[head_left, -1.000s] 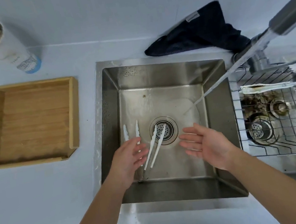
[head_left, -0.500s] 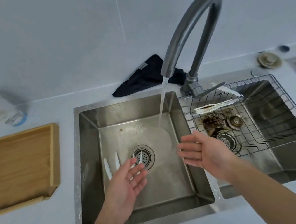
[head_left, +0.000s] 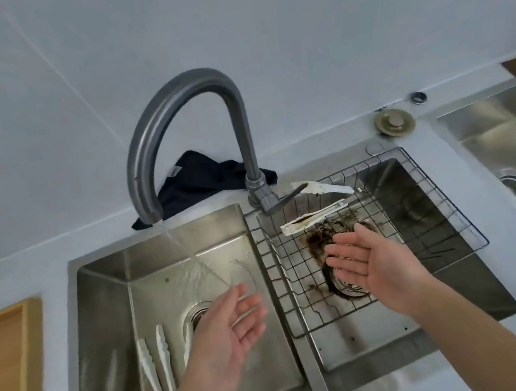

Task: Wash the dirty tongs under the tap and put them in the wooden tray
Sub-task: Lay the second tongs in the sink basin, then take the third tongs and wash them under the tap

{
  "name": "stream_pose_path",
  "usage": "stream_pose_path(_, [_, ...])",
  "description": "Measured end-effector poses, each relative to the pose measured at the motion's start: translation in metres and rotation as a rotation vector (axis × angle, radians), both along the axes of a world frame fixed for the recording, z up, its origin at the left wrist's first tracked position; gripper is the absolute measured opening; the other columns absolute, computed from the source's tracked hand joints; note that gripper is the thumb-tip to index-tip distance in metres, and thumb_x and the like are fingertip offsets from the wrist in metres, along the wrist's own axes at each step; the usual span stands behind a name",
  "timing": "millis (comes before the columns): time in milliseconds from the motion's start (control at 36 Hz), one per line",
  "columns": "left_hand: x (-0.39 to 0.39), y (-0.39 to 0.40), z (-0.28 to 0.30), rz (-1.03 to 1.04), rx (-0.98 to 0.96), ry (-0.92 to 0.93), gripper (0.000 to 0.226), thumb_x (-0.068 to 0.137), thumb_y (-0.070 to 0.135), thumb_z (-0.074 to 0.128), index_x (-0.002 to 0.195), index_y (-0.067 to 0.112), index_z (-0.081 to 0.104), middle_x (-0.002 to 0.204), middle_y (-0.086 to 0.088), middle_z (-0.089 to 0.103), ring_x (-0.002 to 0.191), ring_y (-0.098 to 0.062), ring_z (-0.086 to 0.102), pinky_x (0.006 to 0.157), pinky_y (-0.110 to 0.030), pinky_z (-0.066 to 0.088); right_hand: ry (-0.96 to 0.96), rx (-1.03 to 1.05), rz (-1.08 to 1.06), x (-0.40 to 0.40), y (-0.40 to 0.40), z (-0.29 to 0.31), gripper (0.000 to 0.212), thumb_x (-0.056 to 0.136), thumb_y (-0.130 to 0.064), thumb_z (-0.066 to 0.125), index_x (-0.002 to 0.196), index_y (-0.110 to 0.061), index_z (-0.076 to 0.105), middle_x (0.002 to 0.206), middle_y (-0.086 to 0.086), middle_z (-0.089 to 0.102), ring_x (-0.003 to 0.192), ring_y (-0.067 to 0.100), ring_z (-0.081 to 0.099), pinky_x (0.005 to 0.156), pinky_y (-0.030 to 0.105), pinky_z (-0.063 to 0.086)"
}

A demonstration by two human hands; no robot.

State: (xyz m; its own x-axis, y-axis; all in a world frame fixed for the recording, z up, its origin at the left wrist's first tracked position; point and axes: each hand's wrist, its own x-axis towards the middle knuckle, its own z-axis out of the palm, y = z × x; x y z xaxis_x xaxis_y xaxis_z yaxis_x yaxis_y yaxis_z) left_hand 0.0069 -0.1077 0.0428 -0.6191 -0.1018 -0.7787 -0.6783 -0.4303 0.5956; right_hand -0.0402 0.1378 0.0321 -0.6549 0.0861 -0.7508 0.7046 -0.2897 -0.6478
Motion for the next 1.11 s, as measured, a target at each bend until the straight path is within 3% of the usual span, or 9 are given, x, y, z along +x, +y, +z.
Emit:
stream_pose_path(306, [-0.040,0.073,0.014,-0.034,-0.156,0.022,0.021,0.100,0.024,0.057,0.108,0.011,0.072,0.098,-0.007,0.079,0.093,-0.024,0.076,0.079,-0.036,0.055,-0.003,-0.096,-0.099,-0.044,0.081,-0.023,0.043,0.107,-0.035,0.044,0.121,0.000,0.064,0.113,0.018,0.075,0.106,0.031,0.071,0.084,0.038,0.056])
stream_pose_path(611, [-0.074,0.126,0.005,-0.205,-0.374,0.082,0.016,0.098,0.019,0.062,0.109,0.025,0.071,0.107,0.003,0.076,0.102,-0.013,0.072,0.087,-0.031,0.058,-0.028,-0.063,-0.039,-0.104,0.114,-0.058,0.033,0.106,-0.029,0.049,0.121,-0.002,0.062,0.119,0.018,0.069,0.110,0.030,0.066,0.095,0.039,0.052])
stream_pose_path(722, [-0.096,0.146,-0.011,-0.113,-0.337,0.019,0.019,0.096,0.023,0.066,0.113,0.014,0.069,0.102,-0.007,0.075,0.098,-0.020,0.072,0.077,-0.027,0.058,-0.058,-0.050,-0.031,-0.121,0.118,-0.073,0.029,0.106,-0.025,0.050,0.121,-0.003,0.060,0.115,0.017,0.068,0.107,0.028,0.066,0.093,0.038,0.053])
stream_pose_path(889, [-0.121,0.167,-0.030,-0.028,-0.330,-0.019,0.007,0.095,0.020,0.066,0.098,0.015,0.068,0.099,-0.008,0.074,0.093,-0.019,0.071,0.075,-0.027,0.056,-0.071,0.039,0.021,-0.138,0.120,-0.095,0.027,0.103,-0.021,0.056,0.126,-0.005,0.057,0.110,0.013,0.067,0.104,0.024,0.066,0.095,0.037,0.054])
stream_pose_path(1028, [-0.135,0.174,-0.044,0.066,-0.335,-0.020,0.019,0.096,0.020,0.066,0.112,0.011,0.066,0.102,-0.006,0.073,0.096,-0.018,0.072,0.075,-0.025,0.057,-0.048,0.141,0.068,-0.146,0.122,-0.106,0.024,0.099,-0.020,0.065,0.120,-0.010,0.061,0.104,0.010,0.069,0.105,0.025,0.068,0.098,0.040,0.057])
stream_pose_path(1111, [-0.144,0.178,-0.051,0.121,-0.344,-0.024,0.027,0.095,0.023,0.067,0.118,0.010,0.066,0.103,-0.006,0.074,0.098,-0.017,0.072,0.080,-0.027,0.057,-0.035,0.182,0.089,-0.151,0.123,-0.110,0.034,0.097,-0.020,0.067,0.128,-0.008,0.060,0.102,0.009,0.069,0.104,0.025,0.070,0.097,0.042,0.058])
